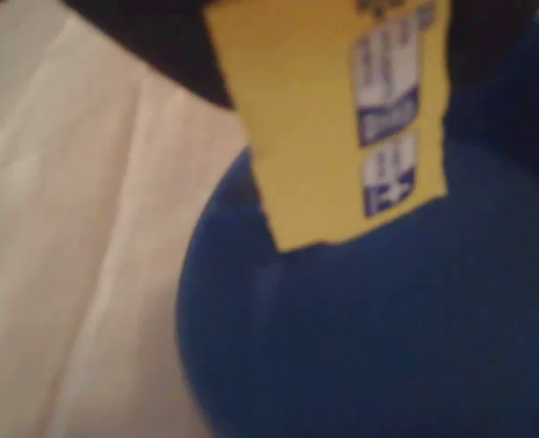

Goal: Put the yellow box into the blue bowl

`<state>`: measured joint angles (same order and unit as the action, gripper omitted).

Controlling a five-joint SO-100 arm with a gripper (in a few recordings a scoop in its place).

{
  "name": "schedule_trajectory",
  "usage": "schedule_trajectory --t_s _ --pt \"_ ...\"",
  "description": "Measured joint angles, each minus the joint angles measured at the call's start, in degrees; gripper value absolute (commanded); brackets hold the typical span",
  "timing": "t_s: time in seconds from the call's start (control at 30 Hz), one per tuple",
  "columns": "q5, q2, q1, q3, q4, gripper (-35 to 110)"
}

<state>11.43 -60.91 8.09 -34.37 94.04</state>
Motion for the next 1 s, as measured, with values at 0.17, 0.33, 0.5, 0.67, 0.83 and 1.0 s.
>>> schedule_trajectory --t_s 0.17,0.33,0.5,0.67,0.83,1.0 --pt "0.00 4.48 1.85 4.31 0.00 0" --pt "0.00 7.91 2.11 7.82 0.00 0" --pt "0.00 10.02 2.11 9.40 0.00 0" --pt "0.00 10.28 2.02 9.49 0.00 4" --pt "0.26 10.28 2.02 9.49 0.00 13" --pt "4.48 10.28 2.02 9.49 0.00 17"
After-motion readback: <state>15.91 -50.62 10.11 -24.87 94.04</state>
